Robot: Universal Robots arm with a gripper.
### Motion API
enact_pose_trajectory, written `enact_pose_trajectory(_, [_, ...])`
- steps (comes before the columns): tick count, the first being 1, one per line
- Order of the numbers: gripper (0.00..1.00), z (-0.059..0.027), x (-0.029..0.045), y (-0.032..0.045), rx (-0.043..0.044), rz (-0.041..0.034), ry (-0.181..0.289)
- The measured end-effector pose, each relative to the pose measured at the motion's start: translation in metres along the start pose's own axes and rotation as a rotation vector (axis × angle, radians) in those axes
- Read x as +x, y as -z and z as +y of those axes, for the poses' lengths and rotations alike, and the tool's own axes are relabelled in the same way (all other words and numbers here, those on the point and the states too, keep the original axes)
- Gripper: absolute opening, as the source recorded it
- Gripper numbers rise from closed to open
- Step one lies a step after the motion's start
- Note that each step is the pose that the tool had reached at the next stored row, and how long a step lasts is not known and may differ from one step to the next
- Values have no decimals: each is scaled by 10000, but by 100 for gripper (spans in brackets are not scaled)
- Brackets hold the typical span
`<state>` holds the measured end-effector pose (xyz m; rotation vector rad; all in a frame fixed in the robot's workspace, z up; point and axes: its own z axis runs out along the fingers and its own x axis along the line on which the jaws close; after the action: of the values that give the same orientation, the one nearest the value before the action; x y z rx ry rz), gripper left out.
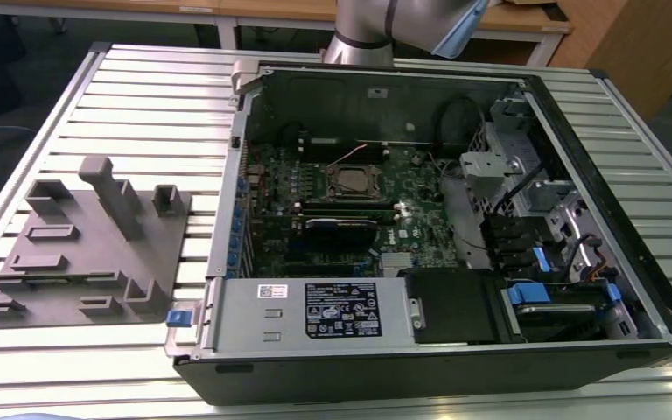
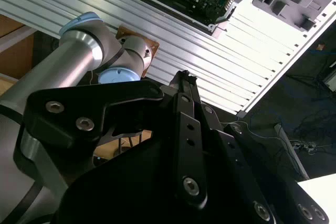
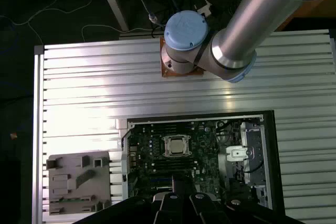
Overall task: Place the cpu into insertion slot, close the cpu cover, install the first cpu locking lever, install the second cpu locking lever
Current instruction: 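Install the first cpu locking lever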
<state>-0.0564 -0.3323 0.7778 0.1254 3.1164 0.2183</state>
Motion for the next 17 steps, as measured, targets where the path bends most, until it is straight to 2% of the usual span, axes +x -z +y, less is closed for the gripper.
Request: enact_pose_trajectory(17, [11,-7,1,-48,-1,0,0])
